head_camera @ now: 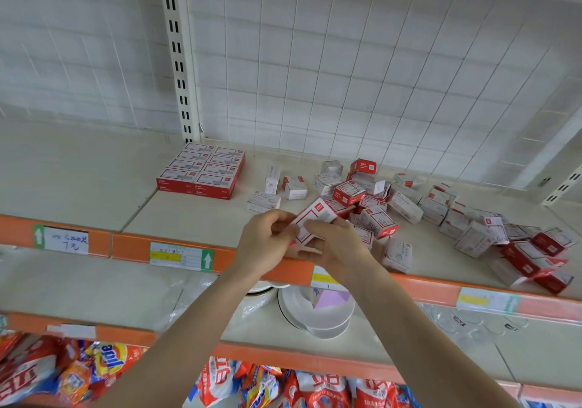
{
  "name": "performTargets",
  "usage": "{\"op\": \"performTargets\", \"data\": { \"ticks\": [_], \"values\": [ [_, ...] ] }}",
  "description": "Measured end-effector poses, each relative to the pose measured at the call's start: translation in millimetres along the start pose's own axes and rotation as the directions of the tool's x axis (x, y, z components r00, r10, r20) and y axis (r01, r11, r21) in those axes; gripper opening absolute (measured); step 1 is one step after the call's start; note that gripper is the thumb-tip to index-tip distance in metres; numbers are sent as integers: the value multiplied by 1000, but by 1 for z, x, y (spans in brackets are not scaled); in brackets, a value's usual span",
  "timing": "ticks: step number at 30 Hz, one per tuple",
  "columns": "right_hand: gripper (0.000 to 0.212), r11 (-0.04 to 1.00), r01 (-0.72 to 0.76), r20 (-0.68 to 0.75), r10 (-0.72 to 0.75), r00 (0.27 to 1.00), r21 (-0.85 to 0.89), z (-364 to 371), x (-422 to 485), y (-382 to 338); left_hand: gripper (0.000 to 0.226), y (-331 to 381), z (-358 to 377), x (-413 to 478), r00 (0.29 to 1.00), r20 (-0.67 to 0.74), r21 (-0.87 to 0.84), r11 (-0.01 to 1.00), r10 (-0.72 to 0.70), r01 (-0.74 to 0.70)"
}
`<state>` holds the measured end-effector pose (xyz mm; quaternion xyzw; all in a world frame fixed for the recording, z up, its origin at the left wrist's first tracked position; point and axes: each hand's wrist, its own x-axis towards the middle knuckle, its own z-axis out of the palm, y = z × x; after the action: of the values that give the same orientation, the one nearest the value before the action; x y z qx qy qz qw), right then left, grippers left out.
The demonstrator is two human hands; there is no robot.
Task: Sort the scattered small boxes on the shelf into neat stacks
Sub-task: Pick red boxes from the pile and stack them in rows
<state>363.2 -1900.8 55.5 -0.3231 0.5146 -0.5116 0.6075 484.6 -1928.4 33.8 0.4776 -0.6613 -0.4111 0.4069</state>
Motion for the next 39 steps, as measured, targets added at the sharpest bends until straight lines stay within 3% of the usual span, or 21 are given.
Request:
{"op": "performTargets", "data": {
  "ticks": [4,7,10,13,15,17,21,23,25,27,29,39],
  "values": [
    [21,965,126,-73,-146,987,-228,-15,0,-4,15,9,4,5,1000,-2,-10,1000,-17,17],
    [36,851,280,-102,-359,928,-444,-30,4,-9,17,16,8,11,1000,-4,17,1000,-7,7],
    [50,545,423,119,-505,855,-724,-46,7,-13,18,20,13,15,998,63,38,999,-15,12],
    [56,218,564,402,-506,763,-796,-56,10,-17,18,24,19,15,996,91,32,999,-25,23],
    [62,76,592,503,-447,740,-803,-58,14,-16,19,28,22,16,997,75,29,999,-29,27],
    [61,-12,572,514,-454,727,-820,-57,18,-17,20,32,23,18,998,55,49,998,-29,27],
    [49,-15,562,498,-486,718,-827,-51,27,-23,17,33,17,20,998,-18,37,998,-55,56],
    [49,-13,537,479,-472,740,-843,-52,33,-26,20,27,11,19,995,-92,238,969,-42,62],
    [51,14,509,447,-459,768,-861,-55,38,-26,30,18,7,16,994,-103,645,760,-21,83],
    [50,44,498,427,-455,782,-866,-59,41,-26,38,9,11,13,994,-53,848,522,-95,95],
    [48,54,500,427,-445,787,-865,-62,43,-25,39,5,19,12,984,-43,865,487,-173,123],
    [48,97,560,464,-454,761,-823,-59,55,-23,34,11,27,16,986,-38,898,427,-161,104]
  ]
}}
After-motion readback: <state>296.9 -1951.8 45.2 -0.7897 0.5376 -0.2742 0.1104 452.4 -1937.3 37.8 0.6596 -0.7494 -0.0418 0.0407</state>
